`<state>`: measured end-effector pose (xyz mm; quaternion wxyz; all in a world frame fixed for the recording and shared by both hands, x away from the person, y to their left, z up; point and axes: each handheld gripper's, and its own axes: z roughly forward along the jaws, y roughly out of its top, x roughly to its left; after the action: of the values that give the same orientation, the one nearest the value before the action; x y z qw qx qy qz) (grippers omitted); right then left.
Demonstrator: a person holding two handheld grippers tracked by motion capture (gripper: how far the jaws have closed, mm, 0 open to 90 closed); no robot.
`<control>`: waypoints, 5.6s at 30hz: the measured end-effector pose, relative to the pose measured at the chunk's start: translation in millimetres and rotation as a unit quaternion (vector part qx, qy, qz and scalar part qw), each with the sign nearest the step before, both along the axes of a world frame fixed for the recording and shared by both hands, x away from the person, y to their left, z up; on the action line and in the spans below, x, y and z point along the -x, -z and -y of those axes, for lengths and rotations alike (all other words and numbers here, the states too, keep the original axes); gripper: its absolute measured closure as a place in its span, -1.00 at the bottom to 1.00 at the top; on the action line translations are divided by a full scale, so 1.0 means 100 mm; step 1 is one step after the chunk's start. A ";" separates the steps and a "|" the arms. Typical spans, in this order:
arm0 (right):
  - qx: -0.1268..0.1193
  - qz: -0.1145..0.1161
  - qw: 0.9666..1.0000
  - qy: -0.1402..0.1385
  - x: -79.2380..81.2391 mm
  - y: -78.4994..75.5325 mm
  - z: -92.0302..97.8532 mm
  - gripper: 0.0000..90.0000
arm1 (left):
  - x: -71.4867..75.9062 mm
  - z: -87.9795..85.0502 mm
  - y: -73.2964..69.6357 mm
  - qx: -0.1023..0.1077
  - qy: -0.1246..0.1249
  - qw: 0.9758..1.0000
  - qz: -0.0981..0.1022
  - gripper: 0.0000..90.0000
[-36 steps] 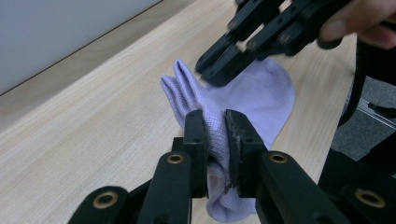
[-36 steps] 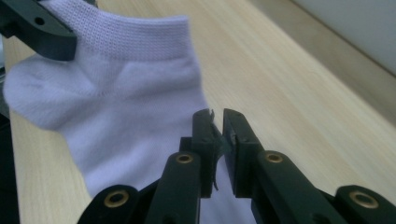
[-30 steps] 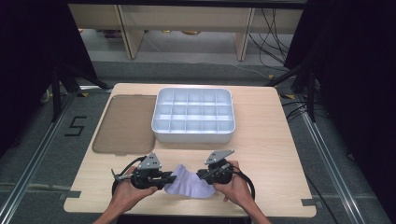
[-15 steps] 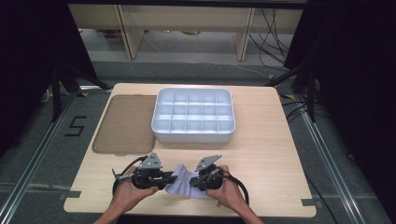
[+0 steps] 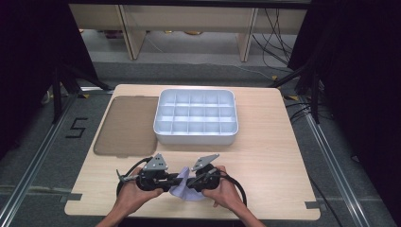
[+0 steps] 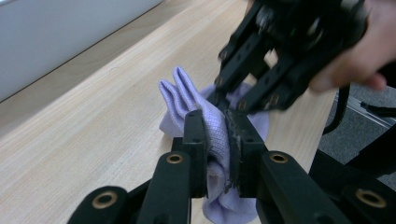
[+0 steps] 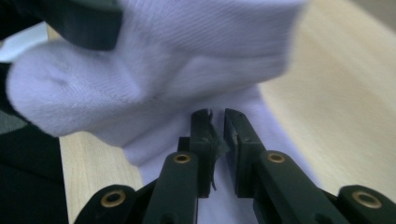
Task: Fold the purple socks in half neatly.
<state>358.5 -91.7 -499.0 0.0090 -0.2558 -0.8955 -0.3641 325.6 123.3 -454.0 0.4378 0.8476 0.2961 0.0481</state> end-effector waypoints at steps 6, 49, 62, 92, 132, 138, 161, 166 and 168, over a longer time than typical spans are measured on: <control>-0.008 0.016 0.999 0.043 -0.02 -0.15 0.39 0.83 | -0.02 0.04 0.01 -0.002 0.002 1.000 -0.005 0.75; -0.028 0.016 0.992 0.119 0.00 -0.24 1.00 0.75 | -0.18 0.68 0.24 0.012 0.045 0.997 -0.053 0.33; -0.035 0.030 0.992 0.116 0.03 -0.32 1.02 0.74 | -0.21 0.44 0.13 0.039 0.053 0.997 -0.031 0.63; 0.019 0.019 0.999 0.021 0.27 -0.18 0.54 0.78 | -0.15 0.54 0.35 -0.017 0.047 0.999 -0.011 0.86; 0.031 0.010 0.999 -0.015 0.13 -0.06 0.38 0.84 | -0.08 0.00 0.44 0.027 -0.024 0.994 -0.101 -0.11; 0.028 0.002 1.000 0.006 0.14 -0.01 0.38 0.86 | -0.13 -0.06 0.43 0.024 -0.027 0.993 -0.110 -0.21; 0.021 0.026 0.999 0.042 0.10 0.02 0.16 0.85 | -0.21 -0.11 0.44 0.002 -0.043 0.992 -0.122 -0.10; 0.019 0.030 0.998 0.049 0.12 0.02 0.16 0.84 | -0.24 0.02 0.49 0.000 -0.040 0.991 -0.130 0.05; 0.020 0.034 0.998 0.043 0.12 0.02 0.17 0.84 | -0.24 0.06 0.51 -0.003 -0.035 0.991 -0.131 0.11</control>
<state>346.9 -108.3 -501.0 -0.0419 -0.2816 -0.8908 -0.3542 350.1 117.7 -504.8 0.3908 0.8372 0.3797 -0.0470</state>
